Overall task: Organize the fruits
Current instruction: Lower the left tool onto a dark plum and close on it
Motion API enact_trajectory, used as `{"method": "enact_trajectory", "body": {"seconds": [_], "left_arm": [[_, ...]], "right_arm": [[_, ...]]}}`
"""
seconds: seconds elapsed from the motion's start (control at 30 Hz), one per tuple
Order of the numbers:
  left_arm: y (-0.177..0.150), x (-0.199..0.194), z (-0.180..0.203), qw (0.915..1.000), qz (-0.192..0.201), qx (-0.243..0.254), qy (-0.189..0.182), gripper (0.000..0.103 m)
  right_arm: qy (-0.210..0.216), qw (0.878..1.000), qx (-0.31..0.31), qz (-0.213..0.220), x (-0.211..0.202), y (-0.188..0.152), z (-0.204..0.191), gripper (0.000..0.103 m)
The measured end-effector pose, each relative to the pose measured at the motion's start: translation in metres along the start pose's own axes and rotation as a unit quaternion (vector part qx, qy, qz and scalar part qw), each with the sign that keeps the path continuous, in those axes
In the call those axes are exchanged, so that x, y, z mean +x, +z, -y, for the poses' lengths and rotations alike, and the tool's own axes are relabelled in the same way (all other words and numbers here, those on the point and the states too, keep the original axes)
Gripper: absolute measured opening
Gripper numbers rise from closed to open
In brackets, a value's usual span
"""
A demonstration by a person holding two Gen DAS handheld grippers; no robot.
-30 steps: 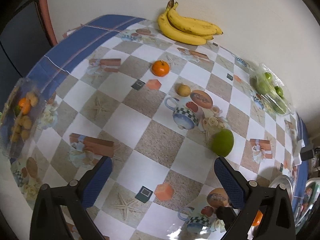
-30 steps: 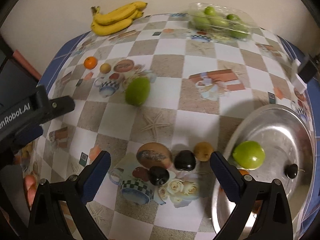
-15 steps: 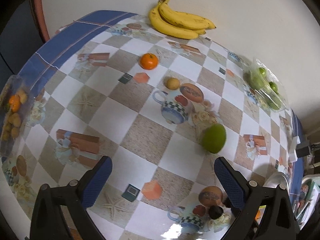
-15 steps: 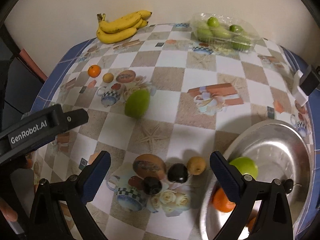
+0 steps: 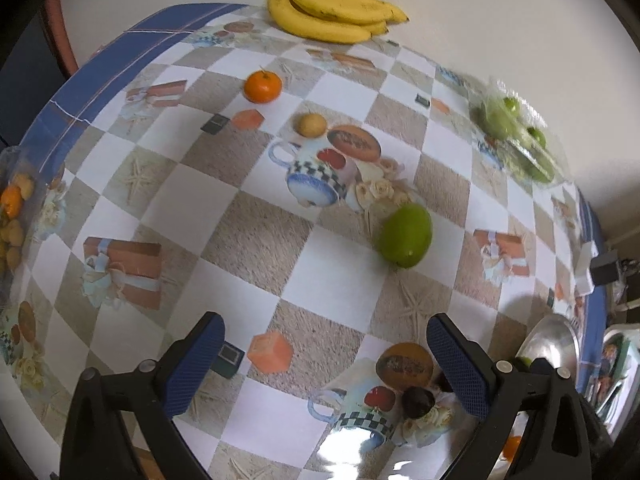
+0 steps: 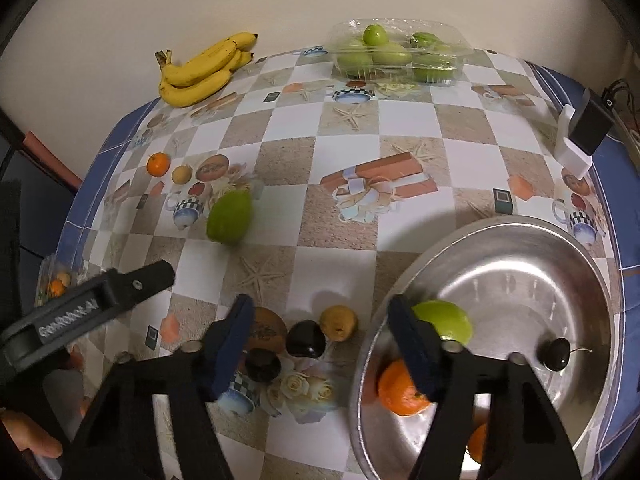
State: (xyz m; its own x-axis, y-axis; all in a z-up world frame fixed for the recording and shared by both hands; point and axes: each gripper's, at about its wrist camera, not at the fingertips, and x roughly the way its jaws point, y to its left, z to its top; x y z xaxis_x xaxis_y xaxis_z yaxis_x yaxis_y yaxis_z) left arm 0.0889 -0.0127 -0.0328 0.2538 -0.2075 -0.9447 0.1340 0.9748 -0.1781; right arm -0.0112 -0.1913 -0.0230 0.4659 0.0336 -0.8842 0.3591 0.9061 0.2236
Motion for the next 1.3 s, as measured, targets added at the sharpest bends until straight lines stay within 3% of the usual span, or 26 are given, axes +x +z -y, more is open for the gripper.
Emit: {"method": "enact_trajectory", "body": {"seconds": [0.13, 0.2, 0.27, 0.57, 0.9, 1.3], "left_arm": [[-0.008, 0.008, 0.007, 0.9997, -0.02, 0.001, -0.014, 0.095], [-0.012, 0.013, 0.011, 0.9993, -0.032, 0.005, -0.018, 0.092], [-0.016, 0.016, 0.017, 0.999, -0.04, 0.013, -0.013, 0.09], [-0.029, 0.026, 0.032, 0.9961, -0.076, 0.024, -0.039, 0.078], [-0.038, 0.035, 0.047, 0.9918, -0.104, 0.039, -0.063, 0.055], [-0.043, 0.04, 0.055, 0.9879, -0.123, 0.041, -0.086, 0.04]], "right_arm": [[0.0, 1.0, 0.012, -0.005, 0.001, 0.0, 0.007, 0.058], [0.0, 1.0, 0.013, -0.011, 0.003, -0.001, 0.009, 0.048], [0.007, 1.0, 0.017, -0.019, 0.005, -0.002, 0.011, 0.045], [0.0, 0.999, 0.035, -0.02, 0.002, -0.003, 0.019, 0.045], [-0.002, 0.999, 0.043, -0.021, 0.001, -0.003, 0.021, 0.045], [0.003, 0.999, 0.047, -0.02, 0.0, -0.003, 0.022, 0.045]]}}
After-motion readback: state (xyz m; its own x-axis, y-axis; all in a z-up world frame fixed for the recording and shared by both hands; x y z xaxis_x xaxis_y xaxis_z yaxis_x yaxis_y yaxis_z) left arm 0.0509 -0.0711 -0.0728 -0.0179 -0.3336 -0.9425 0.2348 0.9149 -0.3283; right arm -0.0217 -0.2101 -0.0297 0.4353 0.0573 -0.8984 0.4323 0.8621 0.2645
